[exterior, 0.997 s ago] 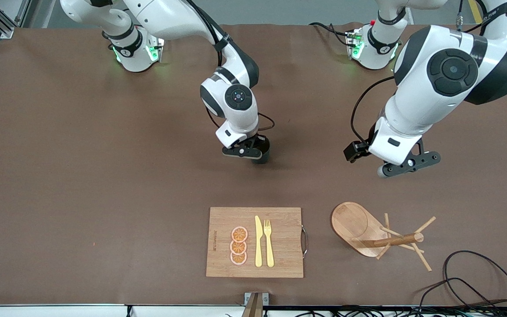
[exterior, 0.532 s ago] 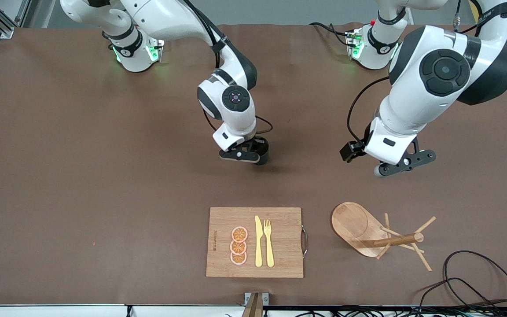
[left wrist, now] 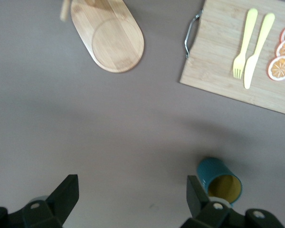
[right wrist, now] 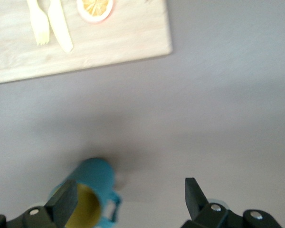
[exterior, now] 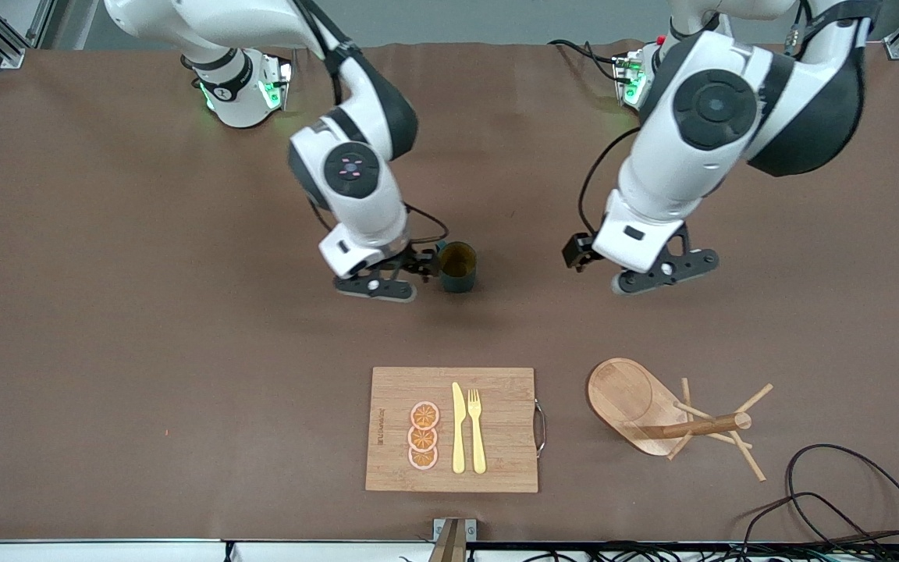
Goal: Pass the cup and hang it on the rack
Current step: 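Grasp the mug handle with the left gripper while the right gripper releases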
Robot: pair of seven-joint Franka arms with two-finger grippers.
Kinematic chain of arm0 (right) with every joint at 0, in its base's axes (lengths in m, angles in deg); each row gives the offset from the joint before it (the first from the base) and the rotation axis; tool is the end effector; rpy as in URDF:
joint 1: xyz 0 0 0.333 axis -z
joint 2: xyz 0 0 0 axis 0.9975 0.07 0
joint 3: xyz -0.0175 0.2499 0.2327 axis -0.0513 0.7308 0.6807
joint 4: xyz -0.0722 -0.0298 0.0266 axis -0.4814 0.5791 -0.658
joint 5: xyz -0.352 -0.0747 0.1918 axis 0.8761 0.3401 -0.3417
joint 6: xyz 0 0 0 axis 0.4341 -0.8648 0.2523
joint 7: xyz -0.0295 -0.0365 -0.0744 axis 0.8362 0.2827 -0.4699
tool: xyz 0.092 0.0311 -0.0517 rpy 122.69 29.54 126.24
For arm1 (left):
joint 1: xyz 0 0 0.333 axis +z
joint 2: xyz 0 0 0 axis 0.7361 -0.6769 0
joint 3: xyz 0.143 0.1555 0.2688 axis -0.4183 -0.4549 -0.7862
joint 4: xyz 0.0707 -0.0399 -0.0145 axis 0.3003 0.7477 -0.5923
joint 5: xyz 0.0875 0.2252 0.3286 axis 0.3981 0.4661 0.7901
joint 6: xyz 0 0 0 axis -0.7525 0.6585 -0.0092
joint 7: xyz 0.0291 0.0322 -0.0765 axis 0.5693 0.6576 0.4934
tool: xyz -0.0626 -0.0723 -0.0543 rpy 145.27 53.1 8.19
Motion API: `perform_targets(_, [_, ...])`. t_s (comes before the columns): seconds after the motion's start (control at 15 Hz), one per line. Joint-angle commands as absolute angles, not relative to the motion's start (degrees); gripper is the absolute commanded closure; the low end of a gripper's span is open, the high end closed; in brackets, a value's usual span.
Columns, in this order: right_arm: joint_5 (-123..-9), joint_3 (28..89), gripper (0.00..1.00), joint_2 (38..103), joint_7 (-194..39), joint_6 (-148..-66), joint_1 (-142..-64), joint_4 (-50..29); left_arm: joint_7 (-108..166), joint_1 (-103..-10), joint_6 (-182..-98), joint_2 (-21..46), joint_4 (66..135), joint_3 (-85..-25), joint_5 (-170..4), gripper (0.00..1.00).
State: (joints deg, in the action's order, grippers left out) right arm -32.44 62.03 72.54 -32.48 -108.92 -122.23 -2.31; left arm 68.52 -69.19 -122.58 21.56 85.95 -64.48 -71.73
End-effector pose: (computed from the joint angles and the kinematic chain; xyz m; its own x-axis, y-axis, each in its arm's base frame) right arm 0.5795 0.4043 0.3969 0.9920 -0.1256 -0.0110 -0.1259 -0.9910 -0.0454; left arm 0.5840 -0.3274 0.5304 0.9653 0.2607 -0.0142 0.2605 -0.9654 -0.0123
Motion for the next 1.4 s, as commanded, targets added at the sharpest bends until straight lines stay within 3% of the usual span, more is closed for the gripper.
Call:
perform_targets(0.0, [-33.35, 62.77, 0.0, 68.12, -44.92, -103.18, -114.14, -4.2, 73.24, -72.43, -122.21, 19.63, 84.92, -64.48, -69.93, 0.0])
perform_targets(0.47, [-30.55, 62.77, 0.0, 63.64, -71.48, -94.11, -94.45, -4.12, 94.24, -86.23, -123.71, 12.16, 83.61, -64.56, -57.55, 0.0])
perform_targets(0.66, [-27.2, 62.77, 0.0, 61.61, -72.56, -90.08, -91.53, -2.2, 104.86, -93.17, -124.06, 7.69, 81.68, -64.56, -51.14, 0.0])
perform_targets(0.93, [-27.81, 62.86, 0.0, 62.4, -72.65, -81.46, -87.58, 7.03, 121.21, -100.38, -124.23, 1.79, 80.18, -64.74, -41.57, 0.0])
perform_targets(1.33, [-28.68, 62.86, 0.0, 62.57, -72.04, -77.51, -85.11, 9.67, 142.76, -107.69, -126.17, -7.35, 80.27, -64.74, -20.47, 0.01])
